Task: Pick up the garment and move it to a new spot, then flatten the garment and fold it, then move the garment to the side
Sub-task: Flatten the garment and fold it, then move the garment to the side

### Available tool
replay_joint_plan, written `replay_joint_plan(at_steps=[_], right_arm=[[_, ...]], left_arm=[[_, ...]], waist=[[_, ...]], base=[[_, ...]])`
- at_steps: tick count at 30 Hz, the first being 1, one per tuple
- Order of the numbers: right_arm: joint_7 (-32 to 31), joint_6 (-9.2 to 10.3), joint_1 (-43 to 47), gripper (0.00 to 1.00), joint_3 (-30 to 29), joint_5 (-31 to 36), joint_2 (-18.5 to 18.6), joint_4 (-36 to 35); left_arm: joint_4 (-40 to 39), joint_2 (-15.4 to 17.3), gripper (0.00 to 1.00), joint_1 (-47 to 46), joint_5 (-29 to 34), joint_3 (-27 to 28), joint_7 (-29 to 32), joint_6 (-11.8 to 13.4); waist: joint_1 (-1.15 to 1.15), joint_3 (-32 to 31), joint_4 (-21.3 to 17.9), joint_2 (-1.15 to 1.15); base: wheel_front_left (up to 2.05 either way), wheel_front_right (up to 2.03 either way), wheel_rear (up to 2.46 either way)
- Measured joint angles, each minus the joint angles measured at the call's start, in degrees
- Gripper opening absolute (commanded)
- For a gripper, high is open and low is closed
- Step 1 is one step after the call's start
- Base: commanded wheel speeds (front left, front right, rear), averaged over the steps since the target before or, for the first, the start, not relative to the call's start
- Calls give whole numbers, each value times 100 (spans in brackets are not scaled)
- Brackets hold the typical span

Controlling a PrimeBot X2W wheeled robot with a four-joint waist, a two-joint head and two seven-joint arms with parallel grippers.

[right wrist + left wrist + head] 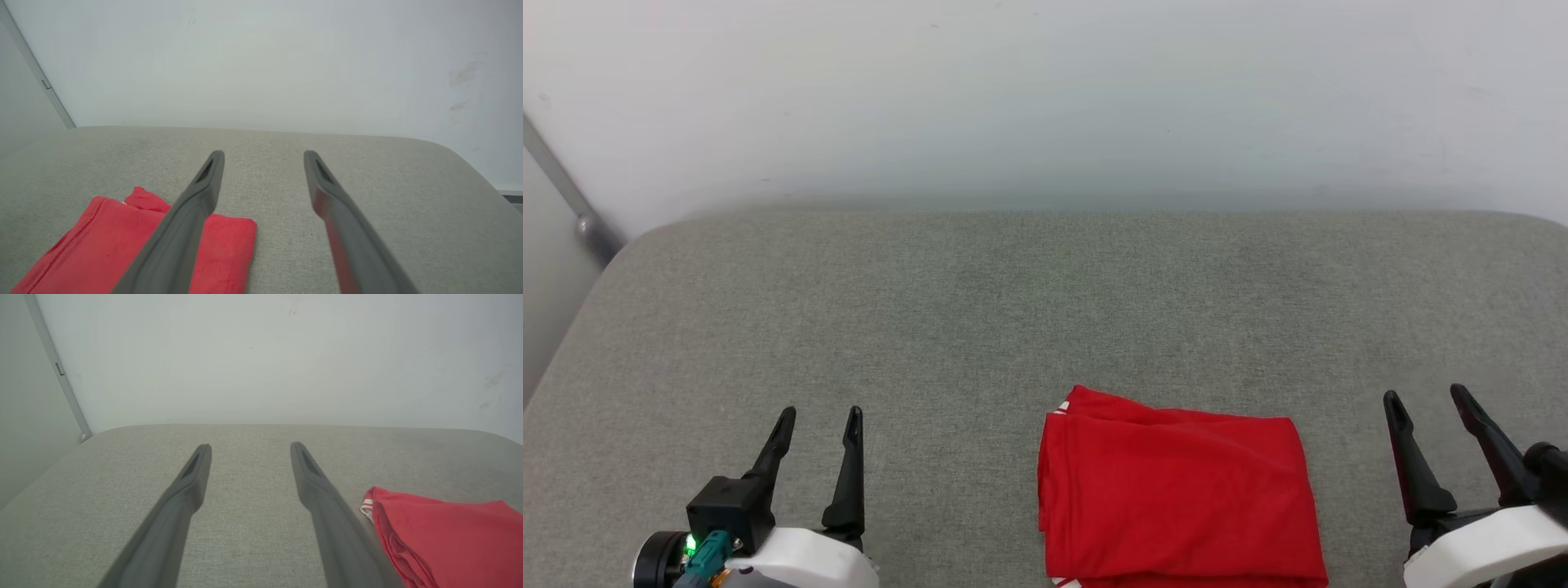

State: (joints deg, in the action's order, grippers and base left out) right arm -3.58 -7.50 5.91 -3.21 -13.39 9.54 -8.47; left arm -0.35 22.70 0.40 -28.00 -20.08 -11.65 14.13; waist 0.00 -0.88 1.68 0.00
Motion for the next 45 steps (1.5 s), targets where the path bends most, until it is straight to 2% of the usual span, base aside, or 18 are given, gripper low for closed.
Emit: replay_joint_plan(at_steps=[5,14,21,29,33,36,40,45], right_arm=[[42,0,55,100,-45,78,-174,-222],[-60,0,98,100,-32,143,-222,-321],[-443,0,116,100,-208,-135,-288,-249],[-2160,0,111,100,-1513,-1132,491,826],[-3027,1,-129,100,-1922,-1686,619,1459],[-3933,0,-555,100,-2249,-2405,271,1993],[-5247,0,-1139,100,-2640,-3236,-415,2702],[-6055,0,-1864,100,-2787,-3947,-615,3327]], left_arm=[[37,7,100,51,-40,21,-18,8],[100,32,100,35,-83,55,-49,5],[96,2,100,27,-97,90,-110,67],[40,-167,100,-62,-21,76,-225,108],[-3,-250,100,-105,46,71,-268,125],[-30,-336,100,-208,88,54,-293,114],[-24,-457,100,-354,133,30,-316,62],[44,-575,100,-533,177,22,-323,-13]], waist=[[0,7,-32,0],[0,21,-76,0],[0,52,-113,0],[0,155,30,0],[0,275,149,0],[0,399,239,0],[1,567,400,0],[1,794,615,0]], base=[[0,0,0],[0,0,0],[0,0,0],[0,0,0],[0,0,0],[0,0,0],[0,0,0],[0,0,0]])
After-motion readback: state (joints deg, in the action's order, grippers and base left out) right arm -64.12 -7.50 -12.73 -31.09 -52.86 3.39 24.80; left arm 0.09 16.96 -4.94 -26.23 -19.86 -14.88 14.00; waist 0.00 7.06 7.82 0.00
